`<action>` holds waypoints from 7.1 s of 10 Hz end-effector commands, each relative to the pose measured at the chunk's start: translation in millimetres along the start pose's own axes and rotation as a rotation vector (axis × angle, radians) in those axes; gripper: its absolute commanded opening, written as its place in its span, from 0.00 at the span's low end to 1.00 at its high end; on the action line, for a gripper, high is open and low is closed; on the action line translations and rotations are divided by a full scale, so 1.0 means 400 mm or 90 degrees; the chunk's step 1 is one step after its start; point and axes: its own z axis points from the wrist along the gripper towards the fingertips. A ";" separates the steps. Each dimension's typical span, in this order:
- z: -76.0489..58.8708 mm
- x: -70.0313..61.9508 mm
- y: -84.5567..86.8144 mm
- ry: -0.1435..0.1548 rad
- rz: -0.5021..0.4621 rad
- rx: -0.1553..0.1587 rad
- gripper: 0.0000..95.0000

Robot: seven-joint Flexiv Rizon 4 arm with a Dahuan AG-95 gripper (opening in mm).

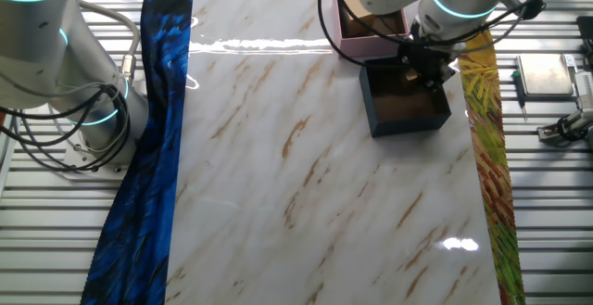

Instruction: Move an object from one box to another

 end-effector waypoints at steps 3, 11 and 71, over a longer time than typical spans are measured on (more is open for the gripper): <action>0.010 0.012 -0.029 -0.007 -0.025 0.011 0.40; 0.003 0.032 -0.067 -0.006 -0.065 0.008 0.40; 0.004 0.002 0.041 -0.035 -0.069 0.025 0.20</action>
